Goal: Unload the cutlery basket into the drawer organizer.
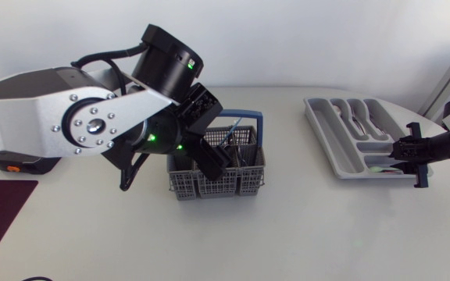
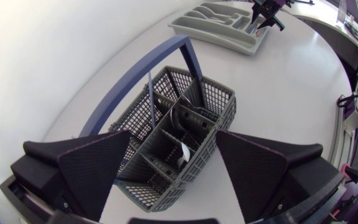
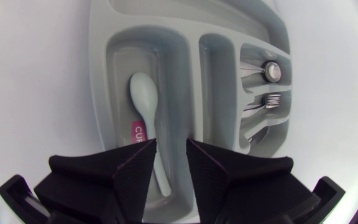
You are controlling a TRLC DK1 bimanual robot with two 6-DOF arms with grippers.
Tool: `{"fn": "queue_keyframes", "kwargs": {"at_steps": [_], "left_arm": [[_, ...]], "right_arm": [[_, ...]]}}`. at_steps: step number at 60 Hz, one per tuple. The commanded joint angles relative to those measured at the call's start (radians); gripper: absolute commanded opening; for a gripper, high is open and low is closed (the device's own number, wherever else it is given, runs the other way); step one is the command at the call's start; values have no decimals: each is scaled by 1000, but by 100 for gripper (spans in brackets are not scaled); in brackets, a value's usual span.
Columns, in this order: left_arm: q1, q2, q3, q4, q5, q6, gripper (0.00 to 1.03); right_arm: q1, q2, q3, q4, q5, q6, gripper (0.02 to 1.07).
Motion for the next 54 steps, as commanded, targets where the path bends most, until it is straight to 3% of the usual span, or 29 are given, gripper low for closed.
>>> {"fn": "queue_keyframes", "kwargs": {"at_steps": [1,10,26,40,54], "left_arm": [[-9,-20,-25,0,-10,22,96],[0,-20,-28,0,-10,42,96],[-3,-2,-22,-8,-40,66,94],[-2,83,164,-201,-26,19,91],[51,176,300,-334,121,-82,87]], "right_arm": [[-5,-20,-10,15,0,-3,50],[-3,-97,-56,16,-31,52,50],[75,-347,-211,-17,-117,335,50],[239,-585,-475,-10,-117,525,50],[369,-772,-657,22,-120,689,50]]}}
